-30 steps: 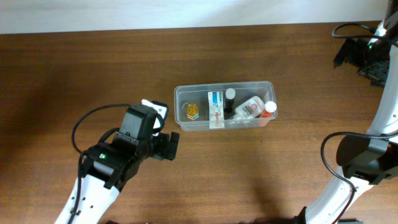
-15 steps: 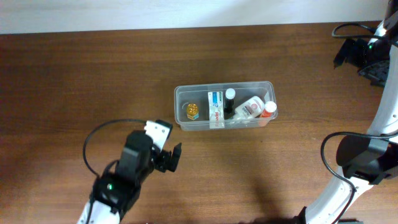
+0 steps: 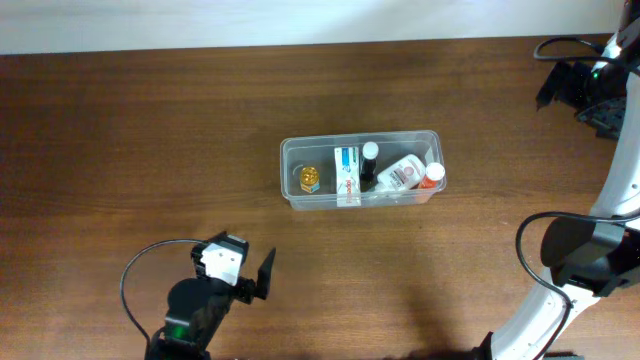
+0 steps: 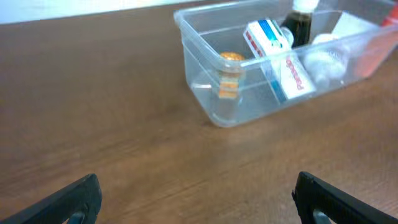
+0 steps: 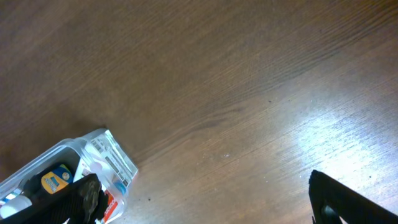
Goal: Pack container
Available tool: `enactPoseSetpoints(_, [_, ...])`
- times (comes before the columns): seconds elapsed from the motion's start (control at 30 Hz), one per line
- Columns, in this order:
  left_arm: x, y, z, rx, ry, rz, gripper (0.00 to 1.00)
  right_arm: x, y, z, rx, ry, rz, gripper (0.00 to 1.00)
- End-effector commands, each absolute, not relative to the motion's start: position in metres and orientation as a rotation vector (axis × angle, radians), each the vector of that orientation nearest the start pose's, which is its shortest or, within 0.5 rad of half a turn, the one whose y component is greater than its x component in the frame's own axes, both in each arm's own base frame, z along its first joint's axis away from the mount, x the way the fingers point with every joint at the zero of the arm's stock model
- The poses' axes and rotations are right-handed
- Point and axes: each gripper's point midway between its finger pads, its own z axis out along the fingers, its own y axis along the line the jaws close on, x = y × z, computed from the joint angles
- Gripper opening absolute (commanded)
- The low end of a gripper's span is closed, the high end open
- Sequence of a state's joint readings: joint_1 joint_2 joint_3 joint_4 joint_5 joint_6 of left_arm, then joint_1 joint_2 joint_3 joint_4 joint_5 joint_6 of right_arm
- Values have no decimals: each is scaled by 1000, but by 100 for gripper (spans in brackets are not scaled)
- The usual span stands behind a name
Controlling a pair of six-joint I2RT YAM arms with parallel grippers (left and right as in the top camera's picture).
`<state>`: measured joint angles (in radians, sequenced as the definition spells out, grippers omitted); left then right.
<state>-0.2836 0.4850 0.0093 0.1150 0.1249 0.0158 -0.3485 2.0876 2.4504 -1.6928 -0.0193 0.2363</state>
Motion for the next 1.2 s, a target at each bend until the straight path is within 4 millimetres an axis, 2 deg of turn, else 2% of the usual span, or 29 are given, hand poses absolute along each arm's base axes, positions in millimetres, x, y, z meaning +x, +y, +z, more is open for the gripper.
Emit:
enactPoseSetpoints(0.0, [242,-91,97,379,1882,-313,99,388,-140,255,848,2758,5,98])
enactPoseSetpoints(0.17, [235,-83,91,357,1915,-297,99,388,-140,255,848,2758,5,98])
enactPoseSetpoints(0.2, [236,-82,100,353,1874,-294,99,388,-140,255,848,2758,5,98])
enactPoseSetpoints(0.37, [238,-77,115,329,1812,-280,99,388,-140,255,848,2758,5,98])
enactPoseSetpoints(0.67, [244,-47,142,216,1705,-182,99,388,-140,255,848,2758,5,98])
enactPoseSetpoints(0.87, [243,-34,161,177,1626,-137,99,388,-140,255,848,2758,5,98])
enactPoseSetpoints(1.17, [243,-31,162,165,1622,-125,99,388,-140,255,848,2758,5,98])
